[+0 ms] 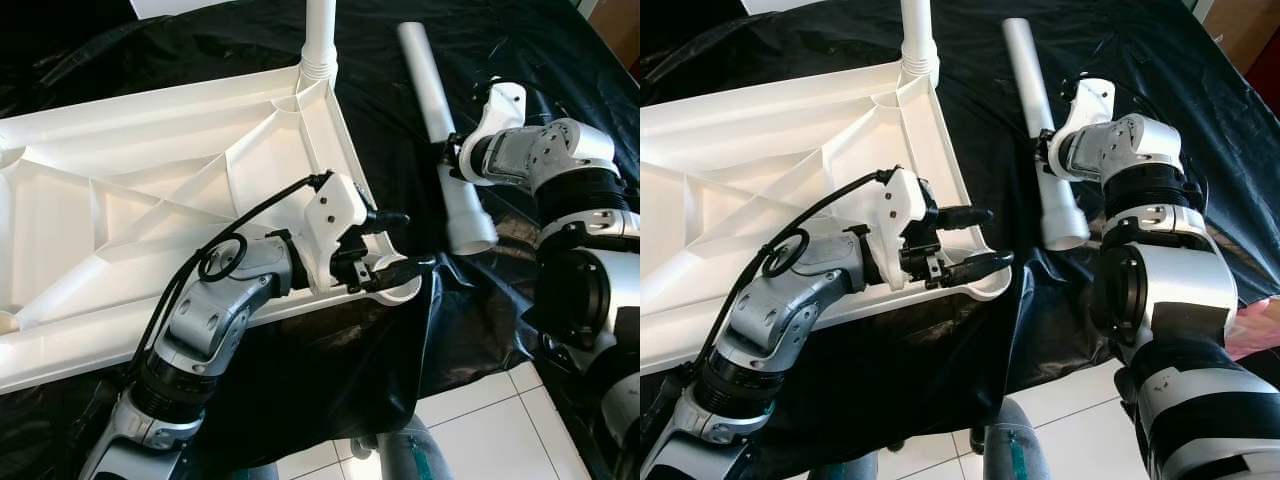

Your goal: Building children table

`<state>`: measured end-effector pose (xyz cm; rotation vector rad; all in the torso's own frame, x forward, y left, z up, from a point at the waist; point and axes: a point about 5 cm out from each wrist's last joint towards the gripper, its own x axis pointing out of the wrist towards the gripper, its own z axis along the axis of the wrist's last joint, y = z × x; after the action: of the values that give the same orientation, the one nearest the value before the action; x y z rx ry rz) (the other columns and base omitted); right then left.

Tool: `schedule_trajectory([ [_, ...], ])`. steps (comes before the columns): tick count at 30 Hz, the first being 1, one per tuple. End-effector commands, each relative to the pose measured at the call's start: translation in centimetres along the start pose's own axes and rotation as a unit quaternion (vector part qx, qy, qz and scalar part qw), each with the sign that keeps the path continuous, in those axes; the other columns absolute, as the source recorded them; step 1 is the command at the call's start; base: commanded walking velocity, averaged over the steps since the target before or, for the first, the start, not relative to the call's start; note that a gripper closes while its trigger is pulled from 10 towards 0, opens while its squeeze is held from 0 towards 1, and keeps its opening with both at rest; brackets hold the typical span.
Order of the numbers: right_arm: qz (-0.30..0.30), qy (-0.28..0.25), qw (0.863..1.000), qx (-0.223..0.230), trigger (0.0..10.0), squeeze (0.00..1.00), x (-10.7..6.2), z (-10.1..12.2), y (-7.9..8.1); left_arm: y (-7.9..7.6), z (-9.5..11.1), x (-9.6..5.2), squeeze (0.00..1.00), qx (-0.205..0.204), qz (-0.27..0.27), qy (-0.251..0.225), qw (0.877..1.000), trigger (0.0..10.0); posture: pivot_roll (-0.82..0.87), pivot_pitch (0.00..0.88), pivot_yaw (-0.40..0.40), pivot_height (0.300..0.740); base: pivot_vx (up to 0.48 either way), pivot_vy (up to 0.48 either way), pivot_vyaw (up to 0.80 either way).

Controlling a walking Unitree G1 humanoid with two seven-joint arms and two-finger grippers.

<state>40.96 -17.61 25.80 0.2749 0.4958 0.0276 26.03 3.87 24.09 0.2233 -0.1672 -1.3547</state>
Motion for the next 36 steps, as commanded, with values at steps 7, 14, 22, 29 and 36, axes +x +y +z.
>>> schedule_trajectory([
  [7, 0.009, 0.037, 0.999, 0.000, 0.0, 0.00, 0.9, -2.6, -0.2, 0.7, -0.1, 0.0, 0.00, 0.002, 0.029, -0.001, 1.000, 10.0, 0.04, 0.275, -0.046, 0.740, 0.000, 0.000, 0.00],
  [14, 0.060, -0.042, 0.996, 0.052, 10.0, 0.00, -0.2, -0.4, -0.5, 1.9, 0.5, -0.1, 0.00, -0.012, 0.060, -0.023, 0.998, 10.0, 0.03, 0.226, -0.031, 0.740, 0.000, 0.000, 0.00],
  [22, 0.074, -0.138, 0.986, 0.058, 10.0, 0.00, -1.8, 1.2, -2.1, 2.8, 0.6, -0.1, 0.00, -0.053, 0.075, -0.039, 0.995, 10.0, 0.02, 0.182, -0.010, 0.740, 0.000, 0.000, 0.00],
  [29, 0.081, -0.158, 0.981, 0.078, 10.0, 0.00, -2.3, 0.9, -3.0, 3.4, 0.2, 0.0, 0.00, -0.079, 0.091, -0.038, 0.992, 10.0, 0.00, 0.178, 0.001, 0.740, 0.000, 0.000, 0.00],
  [36, 0.066, -0.214, 0.973, 0.064, 10.0, 0.00, -3.1, 0.5, -3.8, 4.2, -0.2, 0.1, 0.00, -0.100, 0.128, -0.030, 0.986, 10.0, -0.01, 0.171, 0.004, 0.740, 0.000, 0.000, 0.00],
])
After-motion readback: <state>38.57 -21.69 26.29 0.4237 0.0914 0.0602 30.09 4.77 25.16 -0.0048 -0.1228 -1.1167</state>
